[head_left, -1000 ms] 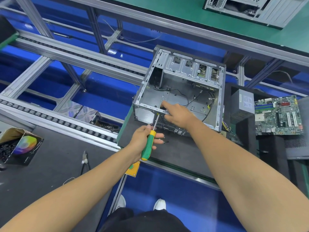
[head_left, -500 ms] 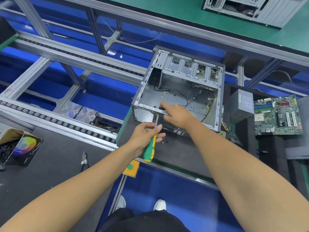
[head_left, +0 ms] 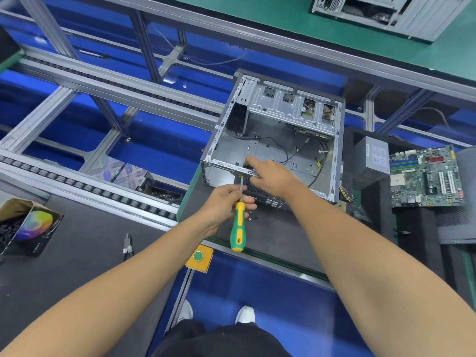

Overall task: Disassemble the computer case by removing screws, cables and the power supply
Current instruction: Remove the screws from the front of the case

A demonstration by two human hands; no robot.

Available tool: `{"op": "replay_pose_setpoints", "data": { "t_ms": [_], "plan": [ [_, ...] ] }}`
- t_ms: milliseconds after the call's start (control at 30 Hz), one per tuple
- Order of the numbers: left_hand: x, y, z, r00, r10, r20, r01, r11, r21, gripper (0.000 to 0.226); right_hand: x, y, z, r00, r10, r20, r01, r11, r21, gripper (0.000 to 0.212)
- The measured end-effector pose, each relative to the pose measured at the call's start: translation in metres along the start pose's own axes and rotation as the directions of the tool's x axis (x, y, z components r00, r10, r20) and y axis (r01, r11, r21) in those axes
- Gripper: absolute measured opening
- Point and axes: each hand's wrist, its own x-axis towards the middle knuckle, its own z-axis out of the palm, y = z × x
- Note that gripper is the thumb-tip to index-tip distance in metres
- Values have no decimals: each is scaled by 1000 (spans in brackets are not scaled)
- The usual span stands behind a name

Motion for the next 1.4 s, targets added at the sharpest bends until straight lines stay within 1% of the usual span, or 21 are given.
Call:
{"op": "replay_pose_setpoints", "data": {
  "t_ms": [67,133,233,267,400,467,533,633,767,1000,1200,1267,1333,1400],
  "plan": [
    [4,2,6,998,18,-62,-17,1000,19,17,0,0,0,1000,1,-1,-1,1000,-1,28],
    [8,2,8,991,31,-128,-28,999,26,8,0,1,0,1000,11,5,-11,1000,3,27],
    [12,-3,7,981,42,-187,-32,998,56,27,0,1,0,1000,15,6,-15,1000,9,28],
    [13,-4,6,978,43,-202,-34,998,49,30,0,1,0,1000,13,5,-13,1000,9,29],
    [20,-4,3,967,37,-253,-32,999,21,28,0,1,-1,1000,20,12,-20,1000,0,29],
    [22,-4,2,968,26,-249,-30,999,-13,24,0,1,-1,1000,22,12,-22,1000,-3,29],
    [21,-5,2,974,24,-227,-26,1000,-5,21,-1,0,-2,1000,20,13,-20,1000,1,29],
    [20,-5,2,976,39,-212,-34,999,26,22,-1,0,-2,1000,16,17,-16,1000,-3,29],
    [17,-1,6,981,44,-191,-45,999,-2,20,-1,0,-3,1000,18,18,-18,1000,-1,29],
    [18,4,9,983,94,-156,-86,995,60,21,-1,-1,-3,1000,11,13,-11,1000,10,29],
    [23,4,4,986,94,-136,-86,994,65,16,0,-1,-2,1000,2,10,-2,1000,19,30],
    [25,3,6,987,92,-135,-88,995,38,14,0,0,-2,1000,-2,8,2,1000,20,29],
    [26,3,8,986,94,-138,-92,996,21,15,1,0,-1,1000,-3,8,3,1000,21,27],
    [28,3,10,983,103,-151,-99,995,33,23,1,1,1,1000,-1,9,0,1000,27,24]
  ]
}}
